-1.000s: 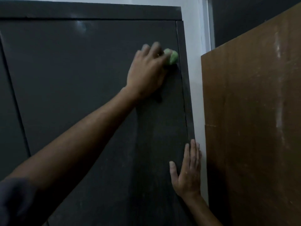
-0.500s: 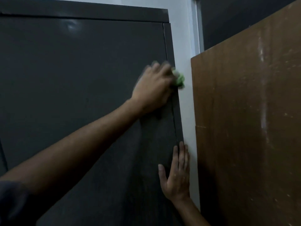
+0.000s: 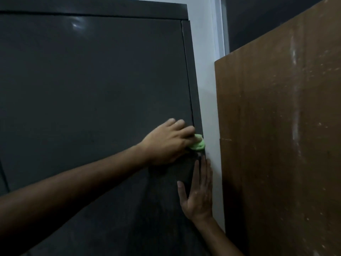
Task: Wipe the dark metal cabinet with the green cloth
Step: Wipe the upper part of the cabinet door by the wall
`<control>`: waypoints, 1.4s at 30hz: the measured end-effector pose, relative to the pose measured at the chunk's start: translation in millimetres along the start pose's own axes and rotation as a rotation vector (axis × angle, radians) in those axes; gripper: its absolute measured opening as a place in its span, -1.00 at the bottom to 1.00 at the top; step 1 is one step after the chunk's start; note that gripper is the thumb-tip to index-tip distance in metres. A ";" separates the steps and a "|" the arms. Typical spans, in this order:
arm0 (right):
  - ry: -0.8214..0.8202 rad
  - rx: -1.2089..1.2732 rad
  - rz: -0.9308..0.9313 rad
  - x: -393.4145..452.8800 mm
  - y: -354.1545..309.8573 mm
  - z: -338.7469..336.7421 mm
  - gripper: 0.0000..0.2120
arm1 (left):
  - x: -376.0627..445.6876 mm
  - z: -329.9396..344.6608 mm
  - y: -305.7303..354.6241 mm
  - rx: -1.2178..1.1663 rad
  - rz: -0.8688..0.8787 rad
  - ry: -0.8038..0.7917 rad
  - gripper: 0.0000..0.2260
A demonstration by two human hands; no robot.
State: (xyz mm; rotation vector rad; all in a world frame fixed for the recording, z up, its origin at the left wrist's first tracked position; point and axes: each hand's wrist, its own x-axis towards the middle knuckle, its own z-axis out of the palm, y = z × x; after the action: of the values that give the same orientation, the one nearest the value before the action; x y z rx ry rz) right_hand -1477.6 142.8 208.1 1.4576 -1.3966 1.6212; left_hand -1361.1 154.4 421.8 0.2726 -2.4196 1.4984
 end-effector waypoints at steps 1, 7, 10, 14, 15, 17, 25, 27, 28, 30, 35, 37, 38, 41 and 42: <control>-0.004 -0.003 -0.003 0.1 0.3 0.1 -0.30 | -1.2 -2.6 -11.5 0.010 -0.068 0.035 -0.63; -0.013 -0.018 -0.004 0.0 -1.3 0.1 -0.30 | 9.0 -8.6 -18.7 -0.025 -0.492 0.207 -0.61; -0.020 0.014 0.008 -1.4 -0.5 -0.8 -0.28 | -10.1 0.8 17.0 -0.004 -0.054 0.018 -0.60; -0.037 0.013 -0.012 0.3 4.2 -2.1 -0.25 | -1.1 -9.0 -28.0 0.034 -0.425 0.178 -0.61; -0.043 0.015 -0.015 0.4 4.3 -2.8 -0.25 | 1.7 -11.9 -32.6 0.030 -0.552 0.192 -0.59; -0.055 0.030 -0.016 -0.5 3.2 -5.0 -0.24 | 3.2 -9.4 -19.1 -0.023 -0.539 0.156 -0.57; -0.066 0.166 0.194 7.1 -22.2 -43.2 -0.33 | -21.7 -9.8 -5.1 -0.044 -0.546 0.154 -0.56; 0.061 0.287 0.351 17.7 -42.6 -57.2 -0.42 | -22.9 -8.8 5.8 -0.061 -0.629 0.159 -0.51; 0.092 0.390 0.420 25.6 -54.6 -61.8 -0.45 | -24.1 -6.9 16.4 -0.088 -0.594 0.122 -0.49; 0.050 0.607 0.532 43.0 -79.5 -65.0 -0.46 | -30.3 -3.2 35.4 -0.212 -0.511 0.067 -0.46; 0.098 0.553 0.601 65.7 -112.8 -51.7 -0.51 | -74.4 -9.5 38.9 -0.604 -0.367 -0.013 -0.23; 0.109 0.508 0.558 63.1 -113.3 -45.5 -0.54 | -99.0 -16.7 39.5 -0.623 -0.339 -0.003 -0.25; 0.116 0.497 0.529 62.4 -113.0 -43.7 -0.54 | -111.3 -20.5 42.8 -0.607 -0.331 0.020 -0.33; 0.232 0.450 0.389 69.7 -103.6 -47.7 -0.52 | -148.2 -21.4 60.1 -0.494 -0.251 0.057 -0.56; 0.272 0.397 0.326 75.5 -94.7 -51.3 -0.53 | -160.3 -17.6 67.2 -0.452 -0.225 0.049 -0.61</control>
State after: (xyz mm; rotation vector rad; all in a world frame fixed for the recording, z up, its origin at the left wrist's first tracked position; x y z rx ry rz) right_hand -1432.2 202.0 316.4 1.1865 -1.2500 2.3129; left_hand -1228.0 201.9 319.0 0.3863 -2.5051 0.8275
